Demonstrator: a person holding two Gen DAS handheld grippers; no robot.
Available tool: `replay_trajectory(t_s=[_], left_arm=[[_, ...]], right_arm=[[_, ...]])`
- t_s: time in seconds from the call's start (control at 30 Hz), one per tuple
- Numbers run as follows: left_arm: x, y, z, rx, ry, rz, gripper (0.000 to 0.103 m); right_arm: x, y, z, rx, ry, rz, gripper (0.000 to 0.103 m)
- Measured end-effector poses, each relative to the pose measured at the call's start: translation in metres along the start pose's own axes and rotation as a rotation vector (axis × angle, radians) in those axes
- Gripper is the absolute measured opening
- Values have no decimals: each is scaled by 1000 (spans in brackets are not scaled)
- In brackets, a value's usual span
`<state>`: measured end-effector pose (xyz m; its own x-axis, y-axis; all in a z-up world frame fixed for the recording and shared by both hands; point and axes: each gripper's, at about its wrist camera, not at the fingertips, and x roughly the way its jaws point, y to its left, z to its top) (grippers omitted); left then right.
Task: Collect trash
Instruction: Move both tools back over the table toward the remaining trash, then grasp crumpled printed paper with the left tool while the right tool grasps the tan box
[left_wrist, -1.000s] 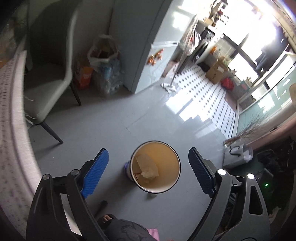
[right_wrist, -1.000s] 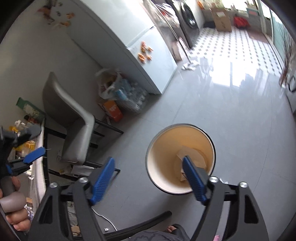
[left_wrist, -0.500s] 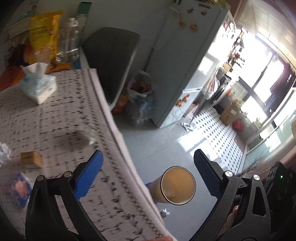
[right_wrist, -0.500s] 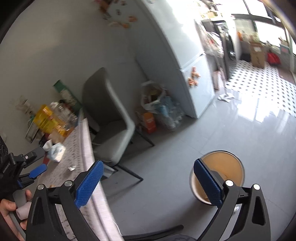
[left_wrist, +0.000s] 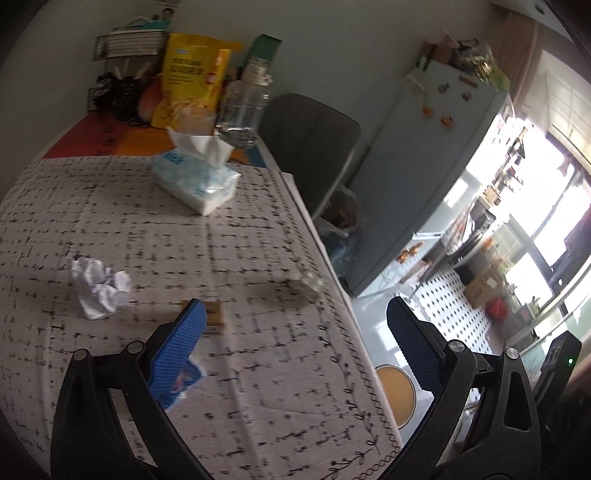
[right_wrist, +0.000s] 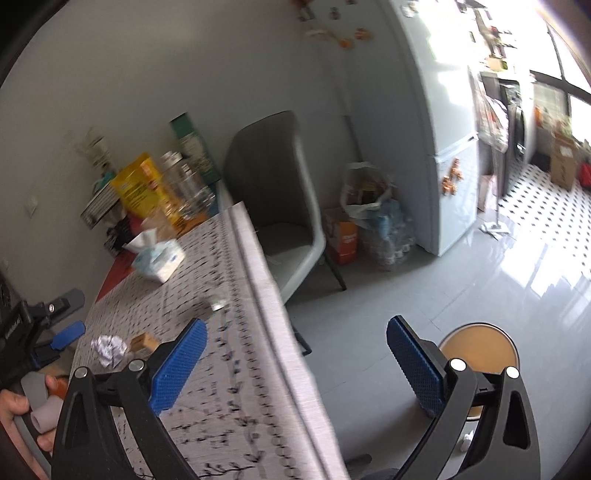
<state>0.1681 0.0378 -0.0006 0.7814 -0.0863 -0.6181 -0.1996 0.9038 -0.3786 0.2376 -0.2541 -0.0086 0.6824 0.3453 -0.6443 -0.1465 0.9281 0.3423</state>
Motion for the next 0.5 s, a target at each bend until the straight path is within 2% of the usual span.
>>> replay_trajectory(t_s=[0.23, 0.5], left_arm=[[-7, 63, 0, -123, -38, 84, 97], [-9, 132, -4, -237, -58, 168, 97]], right_arm=[[26, 60, -18, -100, 76, 56, 95], [59, 121, -20, -207, 133, 92, 95]])
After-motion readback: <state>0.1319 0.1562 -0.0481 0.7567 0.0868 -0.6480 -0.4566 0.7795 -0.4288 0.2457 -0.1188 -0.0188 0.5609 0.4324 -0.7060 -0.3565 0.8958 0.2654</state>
